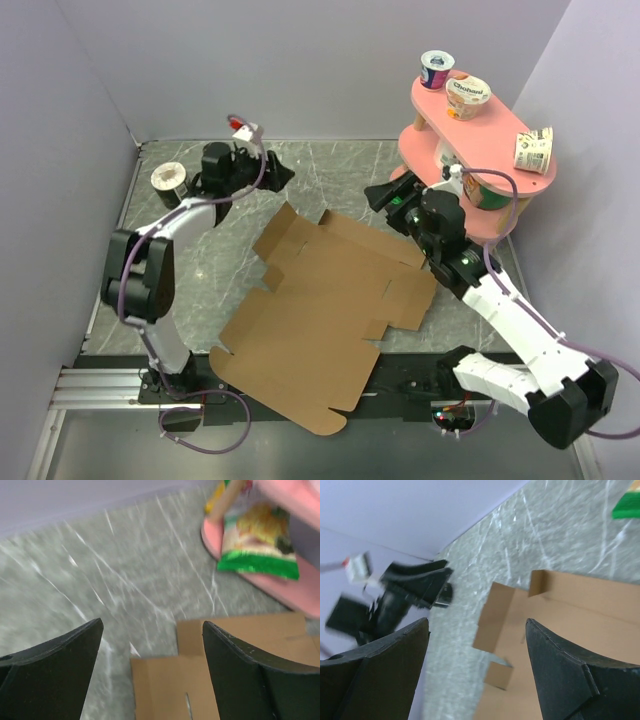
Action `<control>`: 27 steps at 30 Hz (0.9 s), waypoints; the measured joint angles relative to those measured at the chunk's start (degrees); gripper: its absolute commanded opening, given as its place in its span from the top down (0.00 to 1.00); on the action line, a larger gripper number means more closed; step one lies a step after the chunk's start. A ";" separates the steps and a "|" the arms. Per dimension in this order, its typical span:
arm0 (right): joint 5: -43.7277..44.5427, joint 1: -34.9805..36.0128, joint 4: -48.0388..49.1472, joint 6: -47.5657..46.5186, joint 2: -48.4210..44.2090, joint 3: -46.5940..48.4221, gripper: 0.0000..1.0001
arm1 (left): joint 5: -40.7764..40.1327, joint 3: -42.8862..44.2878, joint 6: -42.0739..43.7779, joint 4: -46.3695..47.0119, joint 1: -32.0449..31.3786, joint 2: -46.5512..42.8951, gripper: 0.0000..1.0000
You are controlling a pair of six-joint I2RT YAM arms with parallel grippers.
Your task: Fold the paper box
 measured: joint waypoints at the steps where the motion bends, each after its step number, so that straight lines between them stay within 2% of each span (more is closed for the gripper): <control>1: 0.11 -0.02 0.09 -1.25 -1.29 -0.96 0.16 | 1.31 2.54 -0.09 -4.09 -0.11 1.79 0.13; 4: 0.44 -0.02 0.00 -4.55 -4.55 -3.23 0.16 | 3.78 9.18 0.39 -14.08 -0.35 7.96 0.12; 8: 0.90 -0.02 -0.11 -7.78 -7.19 -4.39 0.16 | 3.30 11.15 1.01 -23.17 -0.76 12.79 0.12; 11: 1.01 -0.02 0.09 -9.55 -9.03 -5.49 0.16 | 3.30 12.70 1.44 -28.74 -1.11 15.47 0.14; 13: 1.01 -0.02 0.20 -10.38 -9.77 -6.36 0.16 | 3.30 14.73 2.25 -31.39 -1.60 17.64 0.19; 14: 1.01 -0.02 0.20 -10.75 -9.97 -6.67 0.16 | 3.28 15.78 2.54 -32.54 -1.95 18.78 0.25; 15: 1.01 -0.02 0.24 -11.08 -10.10 -6.93 0.16 | 3.28 16.61 2.82 -33.46 -2.40 19.69 0.43; 18: 1.01 -0.02 0.26 -12.07 -10.19 -7.21 0.16 | 2.97 17.46 3.72 -35.32 -3.87 21.46 0.63; 20: 1.03 -0.02 0.33 -12.57 -10.23 -7.23 0.16 | 2.49 17.46 4.15 -36.02 -4.63 22.03 0.72; 21: 1.03 -0.02 0.35 -12.74 -10.32 -7.26 0.16 | 2.16 17.46 4.24 -35.95 -4.96 22.10 0.80; 27: 1.01 -0.02 0.76 -13.57 -10.51 -7.87 0.16 | 1.70 16.55 4.68 -34.62 -5.40 21.75 0.99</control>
